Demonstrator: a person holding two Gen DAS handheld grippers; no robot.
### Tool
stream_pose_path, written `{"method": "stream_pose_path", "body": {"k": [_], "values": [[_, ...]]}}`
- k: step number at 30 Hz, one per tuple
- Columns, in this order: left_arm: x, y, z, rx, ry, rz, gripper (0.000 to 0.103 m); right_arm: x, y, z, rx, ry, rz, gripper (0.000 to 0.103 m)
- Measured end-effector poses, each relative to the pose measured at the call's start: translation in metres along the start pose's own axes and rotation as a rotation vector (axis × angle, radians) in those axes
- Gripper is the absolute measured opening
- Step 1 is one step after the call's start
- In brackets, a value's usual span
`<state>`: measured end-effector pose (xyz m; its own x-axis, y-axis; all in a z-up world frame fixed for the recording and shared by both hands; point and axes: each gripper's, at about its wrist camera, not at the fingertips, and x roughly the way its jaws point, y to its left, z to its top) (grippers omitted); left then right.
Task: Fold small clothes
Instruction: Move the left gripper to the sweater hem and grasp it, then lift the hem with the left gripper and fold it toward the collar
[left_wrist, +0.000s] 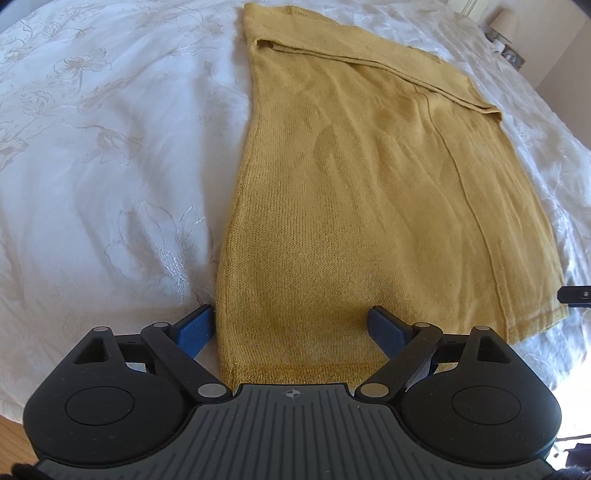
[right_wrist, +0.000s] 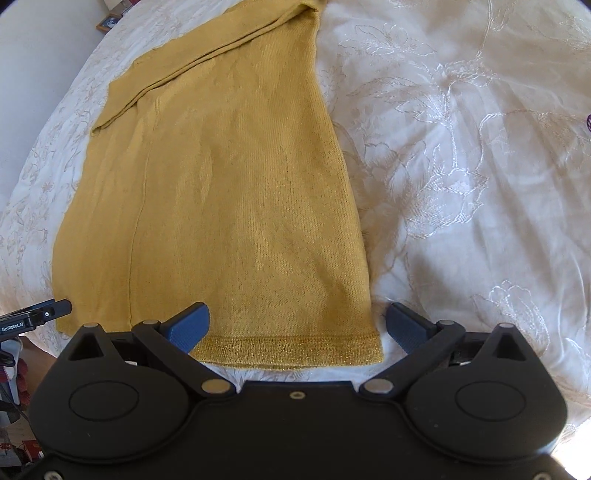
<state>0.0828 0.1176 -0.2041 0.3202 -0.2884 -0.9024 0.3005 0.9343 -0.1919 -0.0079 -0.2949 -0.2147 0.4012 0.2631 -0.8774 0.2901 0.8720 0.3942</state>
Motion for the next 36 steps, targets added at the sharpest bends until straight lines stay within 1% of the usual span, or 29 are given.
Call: {"method": "stream_pose_path", "body": {"k": [5, 9, 13, 15, 16, 17, 18, 19, 20, 21, 22, 24, 25, 26, 27, 28, 29, 31, 36], "values": [[0.010, 0.004, 0.000, -0.016, 0.021, -0.030, 0.097, 0.007, -0.002, 0.004, 0.007, 0.019, 0.037, 0.103], [0.011, 0.005, -0.001, -0.026, 0.024, -0.034, 0.097, 0.011, -0.005, 0.004, 0.005, 0.025, 0.069, 0.103], [0.013, 0.006, 0.002, -0.049, 0.048, -0.037, 0.096, 0.009, -0.012, 0.002, 0.019, 0.023, 0.099, 0.103], [0.012, 0.007, 0.003, -0.052, 0.054, -0.037, 0.091, 0.008, -0.014, 0.002, 0.030, 0.029, 0.108, 0.103], [0.011, 0.008, 0.003, -0.054, 0.054, -0.037, 0.084, 0.008, -0.014, 0.002, 0.031, 0.033, 0.108, 0.103], [0.008, 0.010, 0.002, -0.061, 0.051, -0.039, 0.075, 0.008, -0.014, 0.002, 0.031, 0.039, 0.109, 0.103], [0.006, 0.012, 0.001, -0.071, 0.048, -0.045, 0.070, 0.008, -0.013, 0.003, 0.029, 0.046, 0.108, 0.103], [0.003, 0.015, -0.001, -0.083, 0.044, -0.052, 0.058, 0.008, -0.012, 0.004, 0.028, 0.053, 0.105, 0.099], [0.000, 0.018, -0.003, -0.099, 0.041, -0.058, 0.049, 0.008, -0.010, 0.004, 0.027, 0.058, 0.100, 0.093], [-0.001, 0.020, -0.005, -0.111, 0.041, -0.062, 0.045, 0.007, -0.009, 0.004, 0.025, 0.061, 0.093, 0.090], [-0.003, 0.021, -0.007, -0.119, 0.041, -0.065, 0.041, 0.006, -0.008, 0.004, 0.024, 0.063, 0.088, 0.083], [-0.004, 0.022, -0.010, -0.125, 0.046, -0.068, 0.037, 0.003, -0.009, 0.003, 0.030, 0.060, 0.092, 0.067], [-0.003, 0.020, -0.010, -0.124, 0.053, -0.068, 0.034, 0.003, -0.009, 0.003, 0.035, 0.062, 0.100, 0.052], [-0.003, 0.020, -0.011, -0.122, 0.058, -0.066, 0.030, 0.003, -0.009, 0.002, 0.042, 0.069, 0.105, 0.034], [-0.002, 0.018, -0.012, -0.123, 0.062, -0.066, 0.026, 0.004, -0.010, 0.001, 0.048, 0.081, 0.112, 0.027], [-0.002, 0.017, -0.012, -0.128, 0.063, -0.077, 0.015, 0.004, -0.008, 0.000, 0.042, 0.085, 0.118, 0.020], [-0.002, 0.016, -0.013, -0.134, 0.062, -0.085, 0.008, 0.003, -0.004, -0.001, 0.030, 0.082, 0.113, 0.017], [-0.005, 0.014, -0.013, -0.151, 0.051, -0.081, 0.006, -0.001, 0.004, -0.002, 0.014, 0.072, 0.108, 0.017], [-0.027, 0.016, -0.011, -0.237, -0.024, -0.138, 0.005, -0.024, 0.010, 0.002, 0.028, -0.006, 0.167, 0.016]]}}
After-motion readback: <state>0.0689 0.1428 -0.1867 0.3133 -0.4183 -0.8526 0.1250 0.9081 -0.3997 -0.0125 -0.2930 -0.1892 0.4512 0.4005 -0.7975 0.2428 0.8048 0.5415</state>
